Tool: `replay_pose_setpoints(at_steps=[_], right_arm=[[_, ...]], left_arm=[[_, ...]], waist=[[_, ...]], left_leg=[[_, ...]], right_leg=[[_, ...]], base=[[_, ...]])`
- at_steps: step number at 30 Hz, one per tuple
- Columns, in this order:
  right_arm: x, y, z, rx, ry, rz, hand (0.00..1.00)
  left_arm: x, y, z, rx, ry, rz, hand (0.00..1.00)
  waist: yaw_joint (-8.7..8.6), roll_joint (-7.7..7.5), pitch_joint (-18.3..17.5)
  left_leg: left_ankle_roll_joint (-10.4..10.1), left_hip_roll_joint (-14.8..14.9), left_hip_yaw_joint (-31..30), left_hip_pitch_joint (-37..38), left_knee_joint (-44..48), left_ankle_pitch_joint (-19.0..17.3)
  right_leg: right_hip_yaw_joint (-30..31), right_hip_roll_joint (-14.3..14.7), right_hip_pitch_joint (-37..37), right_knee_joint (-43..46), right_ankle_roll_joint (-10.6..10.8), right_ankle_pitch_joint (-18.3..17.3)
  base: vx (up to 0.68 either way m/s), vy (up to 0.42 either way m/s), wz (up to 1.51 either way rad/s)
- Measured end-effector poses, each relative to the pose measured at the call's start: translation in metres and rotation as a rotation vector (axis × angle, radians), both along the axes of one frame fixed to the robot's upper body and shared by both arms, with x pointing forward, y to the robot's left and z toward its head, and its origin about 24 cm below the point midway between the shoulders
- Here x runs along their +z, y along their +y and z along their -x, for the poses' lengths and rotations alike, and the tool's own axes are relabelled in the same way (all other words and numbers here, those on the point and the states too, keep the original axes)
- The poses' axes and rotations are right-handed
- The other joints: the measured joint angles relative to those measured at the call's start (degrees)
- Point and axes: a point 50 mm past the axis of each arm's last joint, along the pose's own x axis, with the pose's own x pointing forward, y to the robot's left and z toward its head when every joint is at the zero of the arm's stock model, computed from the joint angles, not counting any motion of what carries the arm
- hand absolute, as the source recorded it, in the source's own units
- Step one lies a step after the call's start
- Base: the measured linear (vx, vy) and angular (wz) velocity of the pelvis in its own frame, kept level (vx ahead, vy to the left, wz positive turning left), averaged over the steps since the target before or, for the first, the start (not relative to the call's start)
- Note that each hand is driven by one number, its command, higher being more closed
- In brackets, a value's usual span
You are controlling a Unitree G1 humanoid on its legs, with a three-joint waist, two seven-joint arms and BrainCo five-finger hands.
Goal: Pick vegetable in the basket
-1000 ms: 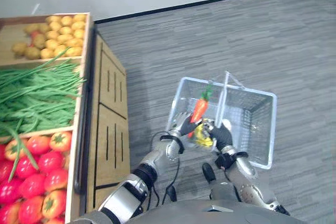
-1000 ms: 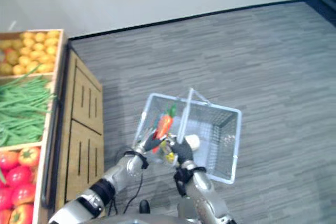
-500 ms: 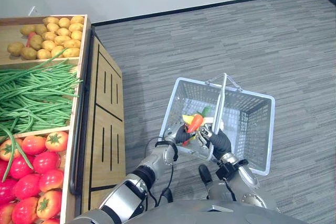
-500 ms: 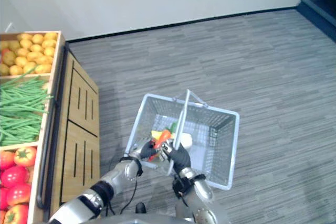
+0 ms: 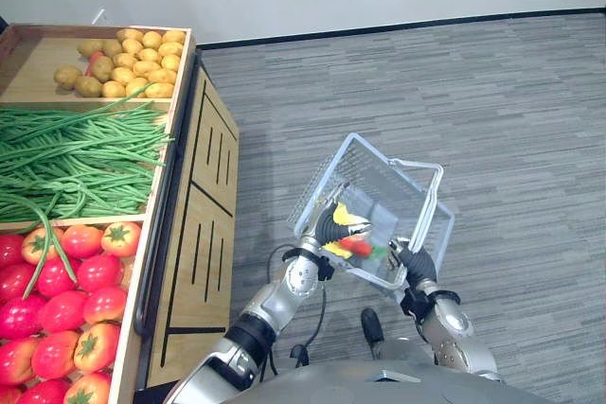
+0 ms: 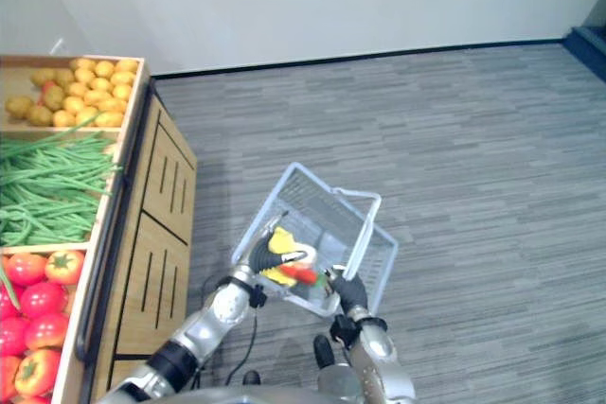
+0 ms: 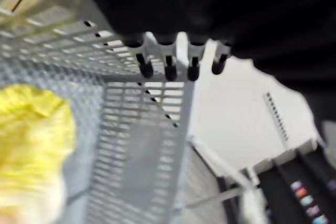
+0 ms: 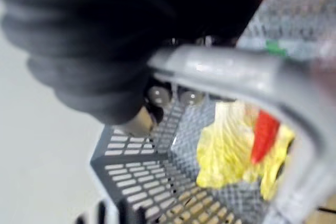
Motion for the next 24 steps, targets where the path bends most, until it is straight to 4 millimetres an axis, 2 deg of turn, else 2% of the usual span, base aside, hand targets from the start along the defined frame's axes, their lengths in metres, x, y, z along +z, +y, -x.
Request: replay_pose_setpoints(at_steps=[4,7,10,12,13,15,16,18,19,21,24], right_arm=[[-0.023,-0.019,0.018,-0.030,0.158,0.104,1.00],[-0.034,-0.025,0.031,-0.070,0.245,0.108,1.00],[-0.037,-0.035,0.033,-0.132,0.271,0.115,1.00],[-0.041,-0.045,0.042,-0.185,0.310,0.130,1.00],[-0.042,-0.048,0.044,-0.200,0.322,0.134,1.00],[-0.046,-0.056,0.053,-0.232,0.364,0.156,1.00],[-0.047,-0.058,0.056,-0.239,0.373,0.159,1.00],[-0.052,-0.059,0.064,-0.243,0.413,0.165,1.00],[-0.053,-0.059,0.065,-0.240,0.419,0.168,1.00],[-0.055,-0.058,0.068,-0.223,0.439,0.180,1.00],[-0.054,-0.063,0.069,-0.228,0.446,0.198,1.00]], left_arm=[[0.009,0.026,-0.008,0.040,0.055,0.306,0.00],[0.004,0.033,-0.007,0.062,0.087,0.369,0.00],[-0.025,0.046,-0.003,0.156,0.199,0.365,0.00],[-0.060,0.067,0.008,0.274,0.340,0.315,0.00],[-0.069,0.073,0.013,0.305,0.378,0.304,0.00],[-0.103,0.095,0.036,0.406,0.533,0.184,0.00],[-0.111,0.100,0.044,0.432,0.582,0.158,0.00],[-0.142,0.116,0.079,0.506,0.771,0.035,0.00],[-0.148,0.118,0.088,0.511,0.813,0.000,0.00],[-0.164,0.127,0.122,0.513,0.952,-0.105,0.00],[-0.174,0.133,0.156,0.513,1.059,-0.187,0.00]], waist=[[0.90,0.61,-0.5],[1.11,0.60,-0.5],[0.92,0.52,-0.5],[0.75,0.15,-0.5],[0.75,0.02,-0.5],[0.76,-0.72,-0.4],[0.77,-0.93,-0.3],[0.82,-1.44,-0.6],[0.82,-1.49,-0.6],[0.88,-1.50,-0.6],[1.32,-1.05,-0.7]], left_leg=[[-0.3,0.3,-0.5,0.0,-0.9,0.6],[-0.1,0.4,-0.8,0.0,-0.9,0.8],[-0.1,0.4,-0.8,0.2,-1.0,0.8],[-0.1,0.6,-0.8,1.0,-1.1,0.8],[-0.2,0.6,-0.8,1.3,-1.2,0.8],[-0.2,0.8,-0.9,1.8,-1.4,0.7],[-0.2,0.8,-0.9,2.0,-1.4,0.7],[-0.3,1.0,-0.7,2.3,-1.5,0.7],[-0.3,1.0,-0.6,2.3,-1.5,0.6],[-0.5,1.1,0.1,3.1,-1.7,0.4],[-0.9,1.4,1.2,3.6,-0.9,-0.8]], right_leg=[[-1.1,0.1,0.0,0.0,-0.2,-0.2],[-1.6,0.1,0.1,0.0,-0.3,-0.3],[-1.7,0.1,0.3,0.0,-0.4,-0.2],[-1.8,0.3,1.1,0.0,-0.5,-0.3],[-1.8,0.3,1.2,0.0,-0.5,-0.3],[-1.9,0.5,1.7,0.0,-0.6,-0.5],[-1.9,0.5,1.9,0.0,-0.1,-0.9],[-1.8,0.6,2.1,0.0,-0.2,-1.0],[-1.8,0.6,2.1,0.0,-0.2,-1.0],[-1.2,0.9,2.4,0.0,-0.3,-1.1],[-0.3,1.1,2.9,0.0,-0.9,-1.6]], base=[[-0.02,-0.010,0.13],[0.01,0.000,0.07],[0.00,0.000,0.00],[0.00,0.000,0.00],[0.00,0.000,0.00],[0.00,0.000,0.00],[0.00,0.000,0.00],[0.00,0.000,0.00],[0.00,0.006,-0.09],[0.00,0.007,-0.14],[0.00,0.015,-0.17]])
